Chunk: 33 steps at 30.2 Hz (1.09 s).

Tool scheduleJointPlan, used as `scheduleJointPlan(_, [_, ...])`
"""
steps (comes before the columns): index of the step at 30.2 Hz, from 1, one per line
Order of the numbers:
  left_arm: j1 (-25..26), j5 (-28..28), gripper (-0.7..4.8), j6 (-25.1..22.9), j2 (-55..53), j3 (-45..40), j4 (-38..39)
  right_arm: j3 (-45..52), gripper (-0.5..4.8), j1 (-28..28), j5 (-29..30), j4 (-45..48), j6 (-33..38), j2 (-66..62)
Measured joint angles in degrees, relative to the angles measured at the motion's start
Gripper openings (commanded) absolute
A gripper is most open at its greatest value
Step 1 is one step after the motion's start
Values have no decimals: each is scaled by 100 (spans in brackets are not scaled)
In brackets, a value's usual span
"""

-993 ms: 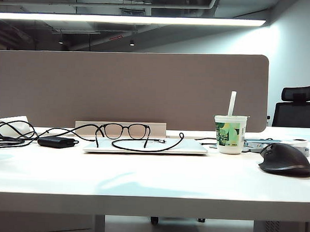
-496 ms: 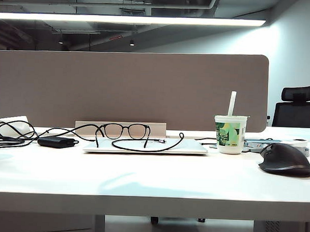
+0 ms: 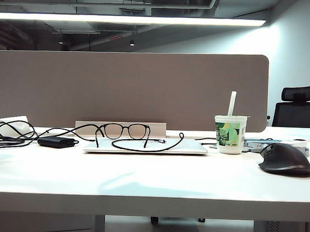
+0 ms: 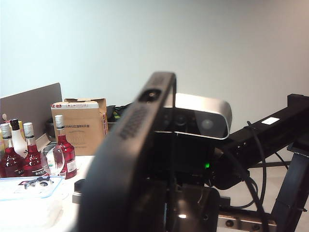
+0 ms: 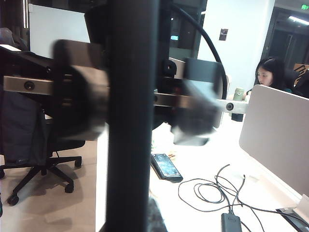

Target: Pick up the black phone, pick up the charger plug, insert the charger plug into the phone's charging port, and finally place the connected phone back on the desk.

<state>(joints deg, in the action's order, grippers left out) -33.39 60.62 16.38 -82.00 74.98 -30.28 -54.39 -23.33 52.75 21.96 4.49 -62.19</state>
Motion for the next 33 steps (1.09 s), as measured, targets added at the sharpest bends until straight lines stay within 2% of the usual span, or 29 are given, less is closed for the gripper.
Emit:
scheduleJointPlan(4, [-2, 28, 75, 0, 0, 2, -15, 2, -1, 7, -13, -4, 37, 2])
scheduleJointPlan(8, [-28, 81, -7, -24, 0, 0, -24, 2, -1, 4, 39, -46, 70, 2])
scheduleJointPlan(17, [-26, 153, -6, -55, 0, 0, -37, 0, 2, 7, 146, -83, 103, 2])
scheduleJointPlan(18, [-26, 153, -6, -77, 0, 0, -37, 0, 21, 7, 146, -83, 101, 2])
scheduleJointPlan(22, [20, 107, -7, -136, 0, 0, -11, 0, 249, 7, 125, -28, 46, 2])
scheduleJointPlan(23, [55, 61, -6, -136, -4, 0, 31, -4, 276, 7, 120, 9, 37, 20])
scheduleJointPlan(27, [337, 74, -6, -129, -26, -7, 98, -9, 282, 85, -247, -2, 39, 177])
scheduleJointPlan(33, [866, -476, -6, -136, -24, -7, 199, -13, 279, 503, -990, -103, 177, 328])
